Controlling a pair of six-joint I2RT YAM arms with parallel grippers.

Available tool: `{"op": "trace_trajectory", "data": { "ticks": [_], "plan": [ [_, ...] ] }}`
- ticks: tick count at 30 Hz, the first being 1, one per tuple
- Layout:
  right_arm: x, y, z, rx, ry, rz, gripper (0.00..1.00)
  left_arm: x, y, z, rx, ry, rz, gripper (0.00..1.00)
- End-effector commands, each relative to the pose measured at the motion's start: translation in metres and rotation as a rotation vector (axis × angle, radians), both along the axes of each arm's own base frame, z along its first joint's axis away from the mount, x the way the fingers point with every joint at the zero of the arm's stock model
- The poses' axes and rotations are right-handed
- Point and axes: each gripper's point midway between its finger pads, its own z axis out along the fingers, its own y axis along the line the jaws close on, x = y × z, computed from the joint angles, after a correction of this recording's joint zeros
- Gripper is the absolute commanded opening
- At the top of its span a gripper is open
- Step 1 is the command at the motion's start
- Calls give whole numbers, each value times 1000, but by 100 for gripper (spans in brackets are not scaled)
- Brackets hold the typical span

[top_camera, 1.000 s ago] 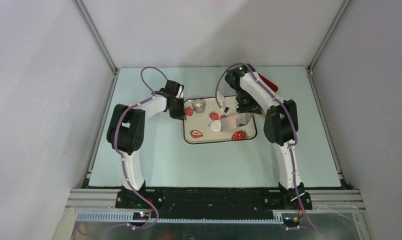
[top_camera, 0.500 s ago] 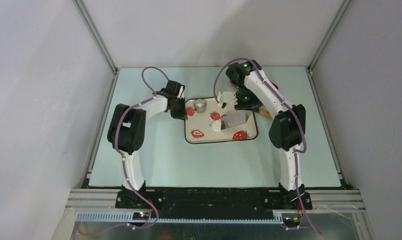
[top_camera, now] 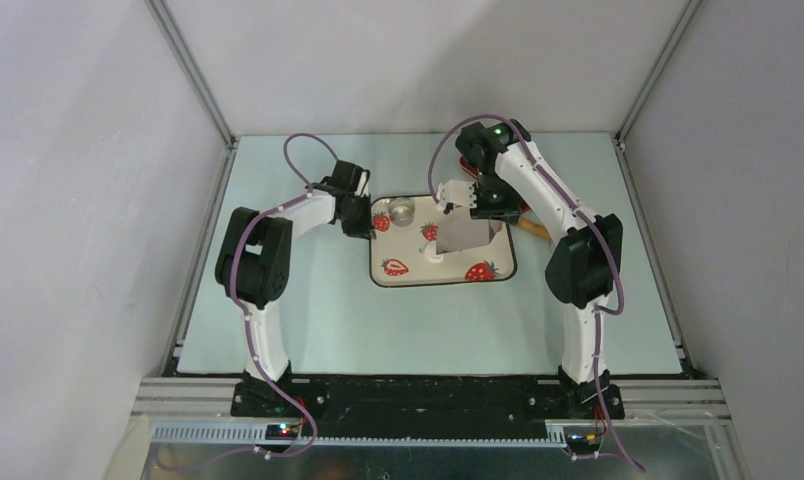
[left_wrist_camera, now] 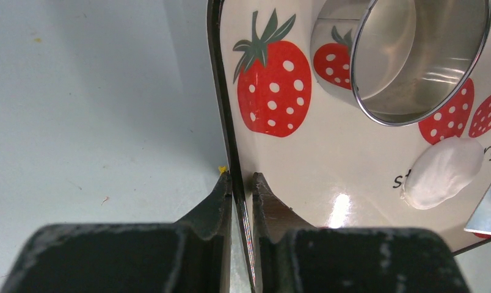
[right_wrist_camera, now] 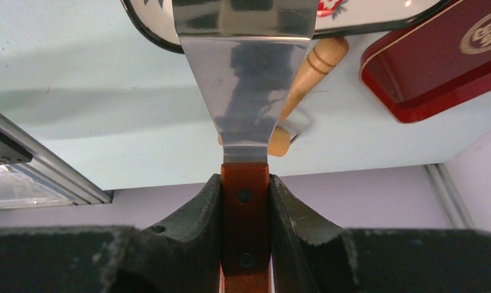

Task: Roll out the dumpling wrappers from the dough
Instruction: Scoop the dumpling wrapper from the work surface.

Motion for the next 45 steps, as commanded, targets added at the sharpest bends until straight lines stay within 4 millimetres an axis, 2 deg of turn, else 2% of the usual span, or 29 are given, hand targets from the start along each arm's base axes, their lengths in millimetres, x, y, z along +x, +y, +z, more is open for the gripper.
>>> {"op": "trace_trajectory", "data": {
  "ticks": [1,4,8,13,20,29,34,40,45],
  "plan": [
    [-8,-33,15,-50,-12,-61,0,-16,-3,-22,44,63,-32,0],
    [-15,-48,2,-83,21,-82,0,-15,-3,-22,44,62,-31,0],
    [-21,-56,-11,-96,22,-90,0,-16,-3,-22,44,64,-31,0],
    [-35,-44,-21,-57,63,-136,0,-16,-3,-22,46,64,-29,0],
    [-66,-19,-26,-35,153,-244,0,-17,-2,-23,47,65,-27,0],
    [-86,-13,-36,-70,172,-371,0,-16,-3,-20,43,61,-26,0],
    [-85,-9,-39,-61,139,-461,0,-17,-3,-20,40,59,-26,0],
    [-69,0,-42,-7,21,-550,0,-17,-3,-20,40,60,-25,0],
    [-55,17,-19,117,-70,-546,0,-17,-3,-22,40,64,-26,0]
  ]
}}
